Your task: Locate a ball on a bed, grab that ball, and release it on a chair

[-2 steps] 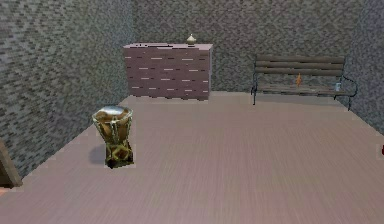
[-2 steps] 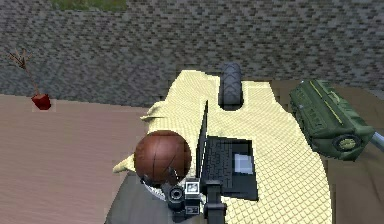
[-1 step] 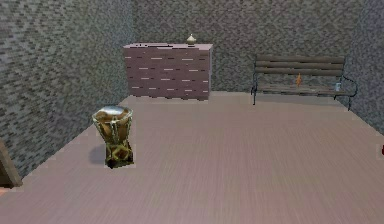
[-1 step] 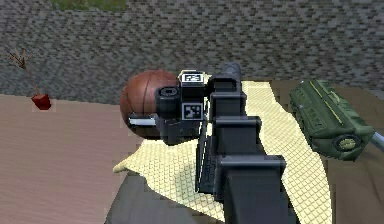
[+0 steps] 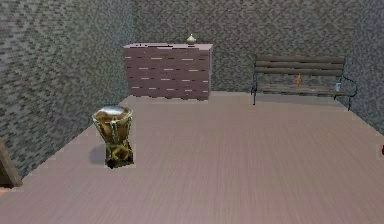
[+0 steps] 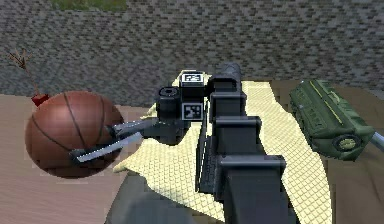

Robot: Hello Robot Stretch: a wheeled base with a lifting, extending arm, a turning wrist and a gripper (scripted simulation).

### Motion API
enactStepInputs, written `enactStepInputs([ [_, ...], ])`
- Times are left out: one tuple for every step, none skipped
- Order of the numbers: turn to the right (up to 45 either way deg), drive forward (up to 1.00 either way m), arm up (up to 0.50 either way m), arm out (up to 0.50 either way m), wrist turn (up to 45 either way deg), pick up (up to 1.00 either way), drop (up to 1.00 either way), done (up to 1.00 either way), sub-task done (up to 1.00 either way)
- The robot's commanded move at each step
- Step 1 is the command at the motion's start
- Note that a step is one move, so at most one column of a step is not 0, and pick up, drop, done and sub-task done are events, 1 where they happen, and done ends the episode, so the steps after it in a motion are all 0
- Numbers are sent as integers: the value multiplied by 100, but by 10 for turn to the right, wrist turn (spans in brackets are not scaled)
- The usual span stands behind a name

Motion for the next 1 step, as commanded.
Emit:
enactStepInputs([
  [0,0,0,0,-450,0,0,0,0],
])
